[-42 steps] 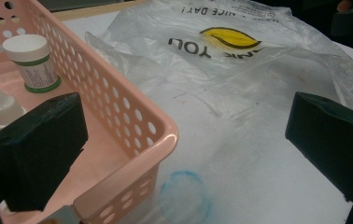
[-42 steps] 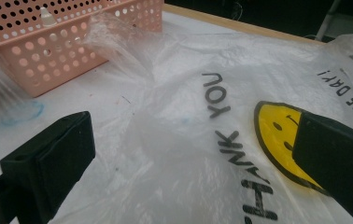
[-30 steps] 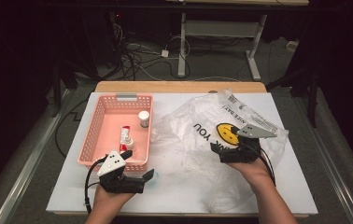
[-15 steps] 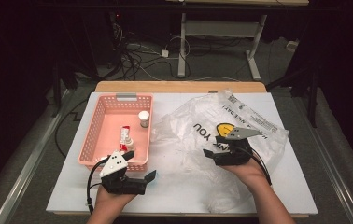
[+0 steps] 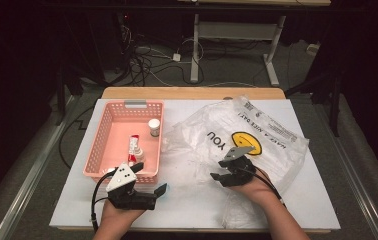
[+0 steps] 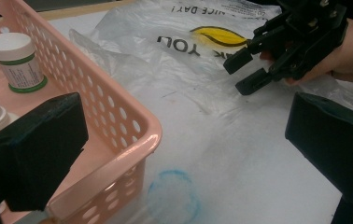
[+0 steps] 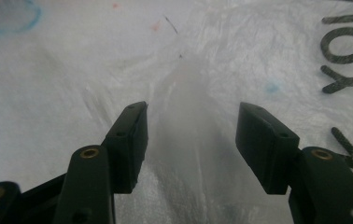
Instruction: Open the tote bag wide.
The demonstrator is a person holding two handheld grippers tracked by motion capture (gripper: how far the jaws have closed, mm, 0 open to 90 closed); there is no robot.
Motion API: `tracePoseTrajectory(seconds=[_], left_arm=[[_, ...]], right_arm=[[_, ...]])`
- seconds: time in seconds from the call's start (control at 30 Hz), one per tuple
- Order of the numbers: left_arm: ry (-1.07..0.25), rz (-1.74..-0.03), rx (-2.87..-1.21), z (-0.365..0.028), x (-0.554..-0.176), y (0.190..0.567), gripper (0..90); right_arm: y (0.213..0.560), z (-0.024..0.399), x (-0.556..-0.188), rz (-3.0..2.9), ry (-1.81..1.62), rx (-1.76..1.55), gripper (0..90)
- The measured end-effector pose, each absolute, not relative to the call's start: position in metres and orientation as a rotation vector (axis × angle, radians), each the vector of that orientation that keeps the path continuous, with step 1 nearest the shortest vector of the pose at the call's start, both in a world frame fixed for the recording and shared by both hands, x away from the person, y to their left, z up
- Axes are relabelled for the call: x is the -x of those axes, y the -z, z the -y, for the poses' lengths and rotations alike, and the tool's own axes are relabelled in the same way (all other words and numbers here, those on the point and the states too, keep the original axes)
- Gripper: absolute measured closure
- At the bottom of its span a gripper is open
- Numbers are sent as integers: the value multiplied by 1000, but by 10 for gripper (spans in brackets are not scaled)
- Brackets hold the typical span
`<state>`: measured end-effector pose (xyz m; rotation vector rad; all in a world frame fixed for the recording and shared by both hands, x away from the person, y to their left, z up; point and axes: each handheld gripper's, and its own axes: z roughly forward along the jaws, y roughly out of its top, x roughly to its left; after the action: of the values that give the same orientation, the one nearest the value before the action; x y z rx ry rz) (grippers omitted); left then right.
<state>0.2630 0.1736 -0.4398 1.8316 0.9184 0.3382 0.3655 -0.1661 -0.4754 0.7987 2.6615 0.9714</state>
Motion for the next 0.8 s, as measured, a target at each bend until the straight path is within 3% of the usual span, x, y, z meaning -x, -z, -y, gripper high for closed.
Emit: tracePoseTrajectory(seconds=[0.2,0.6,0.8], left_arm=[[-341,-917,-1831,-174,-264,439,0],[-334,-899,-1843,-172,-263,440,0],[-334,-895,-1849,-171,-263,440,0]], right_arm=[[481,162,-366,-2647,-970,-799,513],[484,168,-371,-2572,-1008,-913,889],[486,176,-375,-2516,-1064,-1015,900]])
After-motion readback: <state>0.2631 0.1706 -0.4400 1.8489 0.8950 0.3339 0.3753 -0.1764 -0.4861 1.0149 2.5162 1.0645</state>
